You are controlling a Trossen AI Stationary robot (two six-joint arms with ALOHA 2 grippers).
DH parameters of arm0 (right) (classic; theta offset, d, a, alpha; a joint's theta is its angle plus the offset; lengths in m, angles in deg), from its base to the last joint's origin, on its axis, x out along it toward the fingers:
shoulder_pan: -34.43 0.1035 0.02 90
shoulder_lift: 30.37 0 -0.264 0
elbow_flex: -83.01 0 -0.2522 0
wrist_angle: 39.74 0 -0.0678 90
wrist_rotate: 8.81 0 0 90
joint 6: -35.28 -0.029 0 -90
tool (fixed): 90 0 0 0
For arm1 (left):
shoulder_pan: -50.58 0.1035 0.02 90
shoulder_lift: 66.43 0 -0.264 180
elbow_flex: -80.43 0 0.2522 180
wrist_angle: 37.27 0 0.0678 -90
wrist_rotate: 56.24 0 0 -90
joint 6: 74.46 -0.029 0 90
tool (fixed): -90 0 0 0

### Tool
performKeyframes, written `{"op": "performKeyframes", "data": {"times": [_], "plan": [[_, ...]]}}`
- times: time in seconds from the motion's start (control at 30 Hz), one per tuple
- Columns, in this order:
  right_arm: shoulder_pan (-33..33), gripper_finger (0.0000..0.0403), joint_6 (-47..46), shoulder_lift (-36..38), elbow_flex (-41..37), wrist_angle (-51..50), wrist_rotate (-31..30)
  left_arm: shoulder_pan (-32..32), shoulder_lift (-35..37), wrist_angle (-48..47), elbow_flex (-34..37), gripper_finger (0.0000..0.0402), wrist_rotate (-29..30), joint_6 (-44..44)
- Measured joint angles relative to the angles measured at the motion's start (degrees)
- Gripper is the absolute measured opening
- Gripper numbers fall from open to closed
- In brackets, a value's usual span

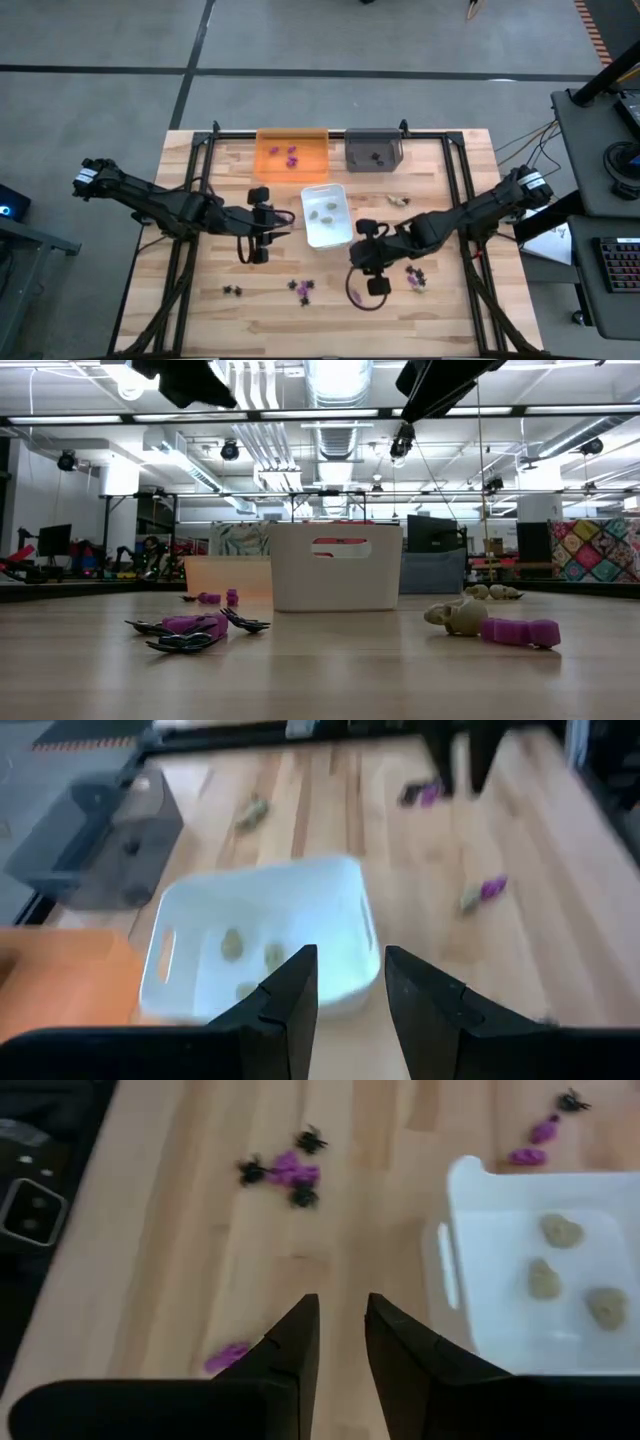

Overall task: Sort Halloween decoration
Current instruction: Put the purple skeleton toy into the orange bin

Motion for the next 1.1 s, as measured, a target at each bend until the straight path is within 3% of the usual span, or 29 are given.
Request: {"op": "performKeyframes", "data": {"times": [0.3, 0.47, 0.73, 1.1], "plan": [[2.0, 0.0077, 0.0, 0.0, -1.3, 3.5, -0.1, 4.7, -2.5, -12.7, 0.0, 0.0085, -6.6, -1.6], [1.9, 0.0072, 0.7, 0.0, -1.3, 4.0, -0.1, 8.7, -6.6, -16.8, 0.0, 0.0077, -10.3, -10.9], [1.9, 0.0079, 0.5, 0.1, -1.5, 4.1, -0.1, 16.0, -15.5, -16.9, 0.0, 0.0077, -14.0, -24.5], [1.9, 0.0071, 0.5, 0.1, -2.8, 4.4, -0.1, 22.2, -25.3, -16.7, 0.0, 0.0077, -14.0, -31.3]]}}
